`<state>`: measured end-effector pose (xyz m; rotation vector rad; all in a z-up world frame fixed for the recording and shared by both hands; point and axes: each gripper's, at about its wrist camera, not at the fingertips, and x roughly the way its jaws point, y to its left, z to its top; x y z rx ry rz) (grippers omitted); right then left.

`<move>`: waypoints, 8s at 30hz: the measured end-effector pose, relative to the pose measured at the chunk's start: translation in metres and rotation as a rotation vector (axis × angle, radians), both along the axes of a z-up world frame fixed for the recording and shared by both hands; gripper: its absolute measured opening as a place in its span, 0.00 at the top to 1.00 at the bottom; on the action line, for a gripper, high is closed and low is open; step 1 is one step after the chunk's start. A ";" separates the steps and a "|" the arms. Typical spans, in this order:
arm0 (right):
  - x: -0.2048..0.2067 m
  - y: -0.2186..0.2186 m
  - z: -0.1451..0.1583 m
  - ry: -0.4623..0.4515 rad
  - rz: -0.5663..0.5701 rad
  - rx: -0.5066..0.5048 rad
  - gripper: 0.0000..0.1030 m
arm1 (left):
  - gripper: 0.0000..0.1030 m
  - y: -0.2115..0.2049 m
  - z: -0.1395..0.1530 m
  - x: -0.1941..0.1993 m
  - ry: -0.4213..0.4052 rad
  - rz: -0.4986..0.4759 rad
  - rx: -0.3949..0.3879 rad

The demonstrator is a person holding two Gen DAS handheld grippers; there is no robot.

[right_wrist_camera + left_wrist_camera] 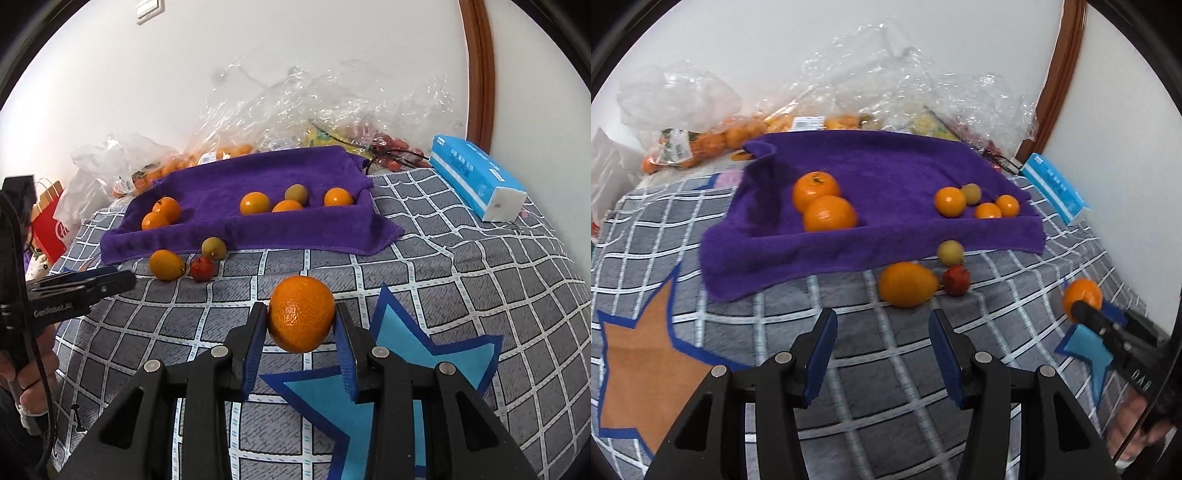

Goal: Organize fruits
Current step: 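Grasp the oval orange fruit beside the towel with the left tool, then lift both held fruits and carry them over the purple towel, then lower the round orange onto the towel and open the right tool while the left tool releases its oval orange, then withdraw both tools and grasp the red apple with the right tool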

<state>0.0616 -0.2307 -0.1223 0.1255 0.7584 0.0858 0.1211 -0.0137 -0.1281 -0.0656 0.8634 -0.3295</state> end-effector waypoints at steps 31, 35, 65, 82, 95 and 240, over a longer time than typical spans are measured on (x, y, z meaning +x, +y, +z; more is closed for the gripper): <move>0.010 -0.006 -0.002 0.021 0.017 0.015 0.65 | 0.62 -0.019 -0.012 0.027 -0.049 0.017 -0.068; 0.010 -0.004 0.004 0.015 0.003 0.024 0.65 | 0.62 -0.014 -0.008 0.025 -0.070 0.052 -0.061; 0.044 0.007 0.059 -0.040 -0.036 0.046 0.65 | 0.62 0.033 0.026 0.018 -0.152 0.223 -0.117; 0.085 0.016 0.085 -0.104 0.004 0.019 0.65 | 0.62 0.050 0.070 0.039 -0.152 0.235 -0.108; 0.127 0.012 0.094 -0.156 0.025 0.045 0.65 | 0.62 0.063 0.081 0.075 -0.150 0.268 -0.113; 0.086 0.112 -0.020 0.108 0.144 -0.076 0.68 | 0.40 0.100 0.007 0.020 -0.126 0.296 -0.100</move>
